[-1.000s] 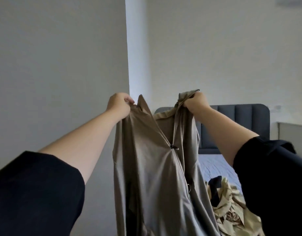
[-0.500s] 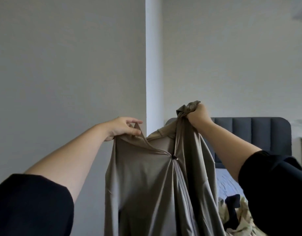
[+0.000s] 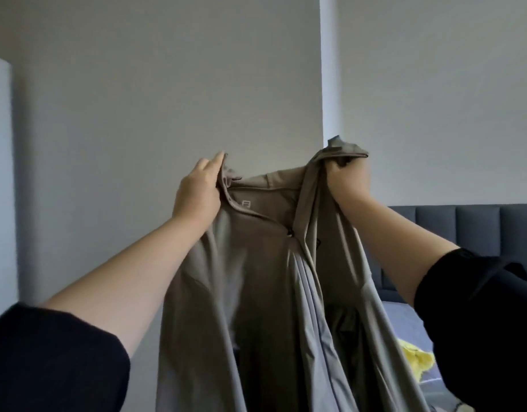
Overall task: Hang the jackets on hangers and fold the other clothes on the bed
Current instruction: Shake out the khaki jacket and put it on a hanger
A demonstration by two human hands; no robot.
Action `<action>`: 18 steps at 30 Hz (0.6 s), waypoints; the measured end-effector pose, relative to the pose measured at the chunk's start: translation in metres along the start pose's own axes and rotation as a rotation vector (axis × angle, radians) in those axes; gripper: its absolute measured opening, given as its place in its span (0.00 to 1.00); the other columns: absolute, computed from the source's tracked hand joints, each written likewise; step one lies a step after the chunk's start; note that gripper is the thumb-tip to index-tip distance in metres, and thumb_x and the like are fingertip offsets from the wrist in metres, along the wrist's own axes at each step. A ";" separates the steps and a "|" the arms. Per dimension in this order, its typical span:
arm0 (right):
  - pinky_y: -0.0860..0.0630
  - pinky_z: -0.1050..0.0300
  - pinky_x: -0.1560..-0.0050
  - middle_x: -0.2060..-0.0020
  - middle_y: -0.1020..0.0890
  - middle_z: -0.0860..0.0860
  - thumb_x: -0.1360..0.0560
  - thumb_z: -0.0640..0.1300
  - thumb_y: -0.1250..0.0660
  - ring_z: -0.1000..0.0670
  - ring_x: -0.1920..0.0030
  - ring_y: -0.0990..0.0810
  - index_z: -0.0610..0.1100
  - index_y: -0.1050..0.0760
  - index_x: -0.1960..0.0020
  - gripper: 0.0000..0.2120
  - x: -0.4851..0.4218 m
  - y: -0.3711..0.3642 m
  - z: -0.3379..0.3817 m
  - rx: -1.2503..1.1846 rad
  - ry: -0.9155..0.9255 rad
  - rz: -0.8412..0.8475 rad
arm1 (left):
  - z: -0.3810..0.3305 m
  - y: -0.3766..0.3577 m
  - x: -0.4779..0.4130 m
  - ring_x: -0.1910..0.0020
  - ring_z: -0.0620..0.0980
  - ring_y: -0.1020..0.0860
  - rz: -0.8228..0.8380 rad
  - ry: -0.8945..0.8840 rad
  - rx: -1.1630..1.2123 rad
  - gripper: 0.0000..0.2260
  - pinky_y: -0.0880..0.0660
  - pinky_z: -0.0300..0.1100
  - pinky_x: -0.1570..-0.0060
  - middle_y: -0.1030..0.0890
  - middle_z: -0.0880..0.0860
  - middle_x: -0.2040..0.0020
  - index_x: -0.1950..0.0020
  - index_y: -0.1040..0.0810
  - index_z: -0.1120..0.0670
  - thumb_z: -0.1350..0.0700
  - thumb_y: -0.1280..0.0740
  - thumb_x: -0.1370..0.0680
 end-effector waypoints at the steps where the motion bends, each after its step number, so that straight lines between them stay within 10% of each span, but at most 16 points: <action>1: 0.30 0.64 0.57 0.58 0.23 0.53 0.24 0.40 0.38 0.51 0.55 0.23 0.46 0.25 0.53 0.04 -0.002 -0.012 -0.002 0.043 -0.027 0.076 | 0.011 0.002 -0.001 0.44 0.63 0.25 0.100 0.023 -0.131 0.27 0.28 0.51 0.46 0.25 0.60 0.39 0.27 0.33 0.54 0.68 0.40 0.26; 6: 0.21 0.47 0.46 0.50 0.20 0.41 0.22 0.45 0.35 0.42 0.50 0.20 0.39 0.24 0.46 0.09 0.037 -0.067 -0.028 -0.063 -0.539 0.533 | 0.052 0.001 0.030 0.42 0.59 0.23 0.577 -0.103 -0.618 0.12 0.27 0.47 0.49 0.22 0.58 0.42 0.41 0.25 0.58 0.56 0.44 0.19; 12: 0.20 0.55 0.58 0.63 0.17 0.44 0.23 0.35 0.36 0.47 0.63 0.18 0.40 0.22 0.57 0.06 0.076 -0.098 -0.046 -0.348 -0.626 0.802 | 0.078 -0.002 0.051 0.43 0.61 0.22 0.518 -0.132 -0.712 0.13 0.26 0.48 0.50 0.23 0.58 0.43 0.42 0.23 0.59 0.54 0.43 0.18; 18: 0.21 0.53 0.53 0.57 0.19 0.46 0.23 0.34 0.37 0.49 0.57 0.20 0.43 0.22 0.50 0.08 0.093 -0.104 -0.058 -0.406 -0.574 0.698 | 0.118 -0.005 0.062 0.46 0.62 0.24 0.363 0.289 -0.354 0.04 0.30 0.47 0.55 0.24 0.59 0.46 0.51 0.26 0.57 0.60 0.39 0.23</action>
Point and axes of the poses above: each hand's wrist, its own x-axis away from the middle knuckle, its own y-axis out of the back of the hand, z = x × y, the point moved 2 cm from there along -x, towards the middle knuckle
